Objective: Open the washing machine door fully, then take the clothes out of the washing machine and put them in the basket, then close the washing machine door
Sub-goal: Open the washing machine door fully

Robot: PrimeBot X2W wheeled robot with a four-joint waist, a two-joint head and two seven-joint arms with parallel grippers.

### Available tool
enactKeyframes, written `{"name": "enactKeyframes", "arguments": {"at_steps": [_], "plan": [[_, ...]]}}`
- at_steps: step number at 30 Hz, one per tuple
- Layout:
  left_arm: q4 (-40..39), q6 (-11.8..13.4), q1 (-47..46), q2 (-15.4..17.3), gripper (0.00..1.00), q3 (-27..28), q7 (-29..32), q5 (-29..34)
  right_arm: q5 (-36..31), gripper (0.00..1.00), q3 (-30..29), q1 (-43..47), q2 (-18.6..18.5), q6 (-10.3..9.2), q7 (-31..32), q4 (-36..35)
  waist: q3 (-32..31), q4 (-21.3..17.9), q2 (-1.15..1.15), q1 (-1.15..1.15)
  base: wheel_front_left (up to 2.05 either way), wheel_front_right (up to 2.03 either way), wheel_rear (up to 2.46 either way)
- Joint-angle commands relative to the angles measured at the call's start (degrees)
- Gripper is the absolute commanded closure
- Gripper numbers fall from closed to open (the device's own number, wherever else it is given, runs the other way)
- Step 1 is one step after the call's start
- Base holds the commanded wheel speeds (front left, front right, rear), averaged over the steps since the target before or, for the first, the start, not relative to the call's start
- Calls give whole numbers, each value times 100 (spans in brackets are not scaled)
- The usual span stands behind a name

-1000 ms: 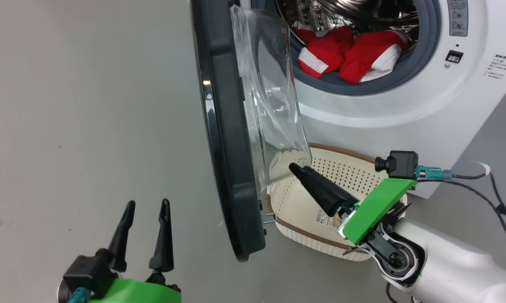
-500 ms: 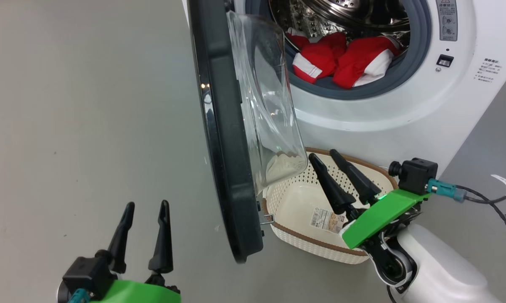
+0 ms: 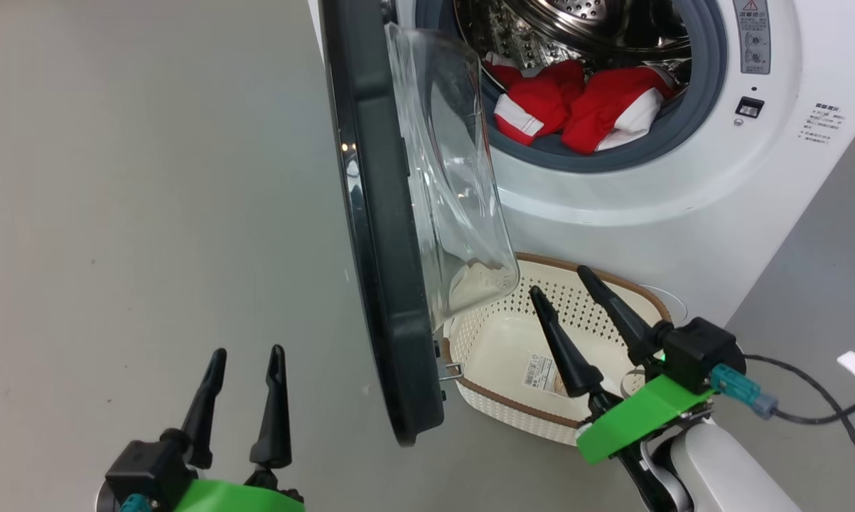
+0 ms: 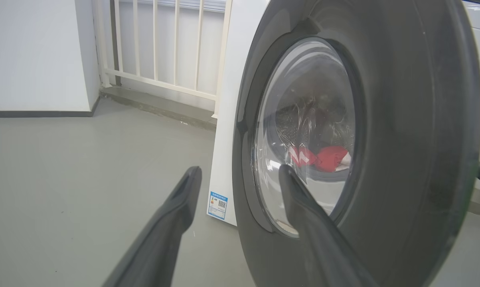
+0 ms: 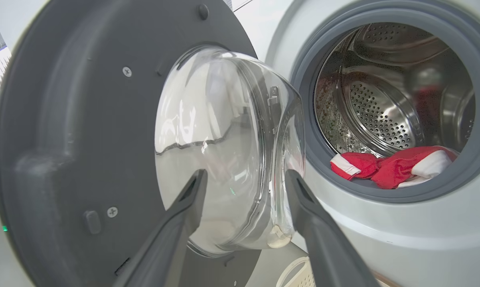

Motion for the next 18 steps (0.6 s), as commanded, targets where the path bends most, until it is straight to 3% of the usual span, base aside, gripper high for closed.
{"name": "enactKeyframes", "arguments": {"at_steps": [1,9,18], "plan": [[-162,22,-53,84,0,207,-29,34,-338,0,-28,100,107,36,-37,-258,-13,3,0,0,0,0,0],[-190,61,-30,84,0,220,-29,95,-1153,0,-482,628,199,36,-37,-699,-76,5,0,0,0,0,0],[-232,90,29,84,0,251,-29,161,-1196,0,-545,1051,207,36,-37,-1034,-114,-30,0,0,0,0,0]]}}
